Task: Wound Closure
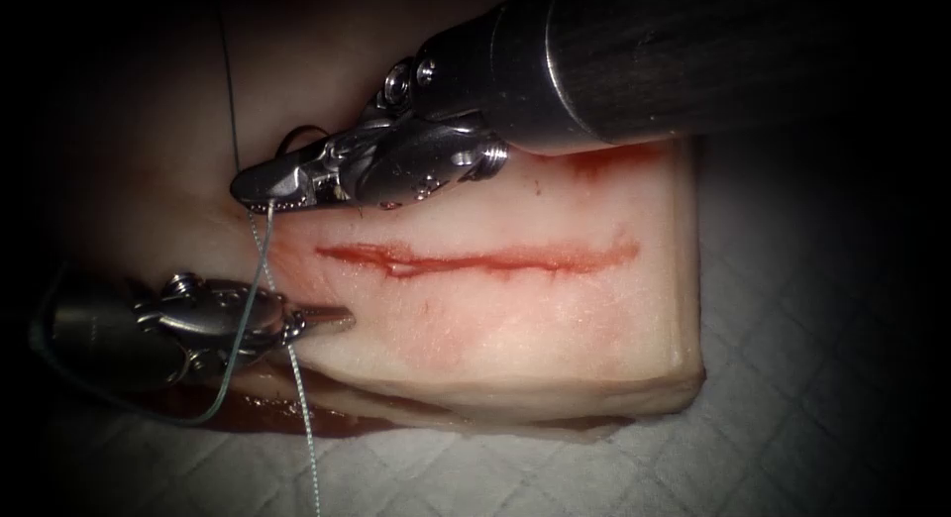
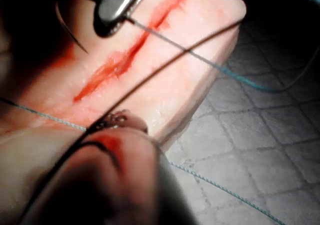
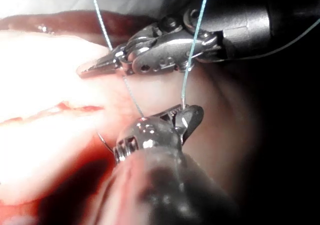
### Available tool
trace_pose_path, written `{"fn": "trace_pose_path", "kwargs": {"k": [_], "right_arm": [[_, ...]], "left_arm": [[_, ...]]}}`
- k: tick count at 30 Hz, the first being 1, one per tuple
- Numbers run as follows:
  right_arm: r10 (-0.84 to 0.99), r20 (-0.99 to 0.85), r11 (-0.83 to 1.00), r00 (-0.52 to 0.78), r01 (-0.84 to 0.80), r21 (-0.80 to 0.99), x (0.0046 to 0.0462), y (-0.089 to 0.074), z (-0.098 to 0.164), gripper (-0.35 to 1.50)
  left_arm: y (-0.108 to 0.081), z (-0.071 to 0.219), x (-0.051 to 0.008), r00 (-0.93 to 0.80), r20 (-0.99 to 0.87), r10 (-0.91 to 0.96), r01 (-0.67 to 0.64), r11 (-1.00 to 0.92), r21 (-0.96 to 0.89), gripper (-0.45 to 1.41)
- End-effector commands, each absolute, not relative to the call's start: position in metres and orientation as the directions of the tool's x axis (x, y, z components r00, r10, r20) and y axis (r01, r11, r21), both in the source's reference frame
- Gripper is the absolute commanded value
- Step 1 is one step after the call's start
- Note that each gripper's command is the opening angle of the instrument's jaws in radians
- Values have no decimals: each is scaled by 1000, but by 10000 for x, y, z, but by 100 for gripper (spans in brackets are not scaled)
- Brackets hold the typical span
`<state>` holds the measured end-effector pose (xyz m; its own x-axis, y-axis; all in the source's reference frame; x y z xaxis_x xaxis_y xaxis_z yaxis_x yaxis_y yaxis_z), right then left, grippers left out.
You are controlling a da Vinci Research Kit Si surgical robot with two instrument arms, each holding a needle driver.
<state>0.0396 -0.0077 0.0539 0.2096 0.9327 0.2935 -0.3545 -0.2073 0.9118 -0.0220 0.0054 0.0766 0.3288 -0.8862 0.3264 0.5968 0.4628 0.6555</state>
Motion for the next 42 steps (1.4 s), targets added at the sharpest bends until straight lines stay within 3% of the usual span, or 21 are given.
{"fn": "trace_pose_path", "kwargs": {"k": [1,42], "right_arm": [[934,289,-204,211,-352,914,404,-74,545,-35],[918,344,-280,197,-293,914,405,-81,546,-35]], "left_arm": [[53,771,-225,329,327,-886,597,463,656,-45],[52,771,-225,330,325,-886,598,463,655,-45]]}}
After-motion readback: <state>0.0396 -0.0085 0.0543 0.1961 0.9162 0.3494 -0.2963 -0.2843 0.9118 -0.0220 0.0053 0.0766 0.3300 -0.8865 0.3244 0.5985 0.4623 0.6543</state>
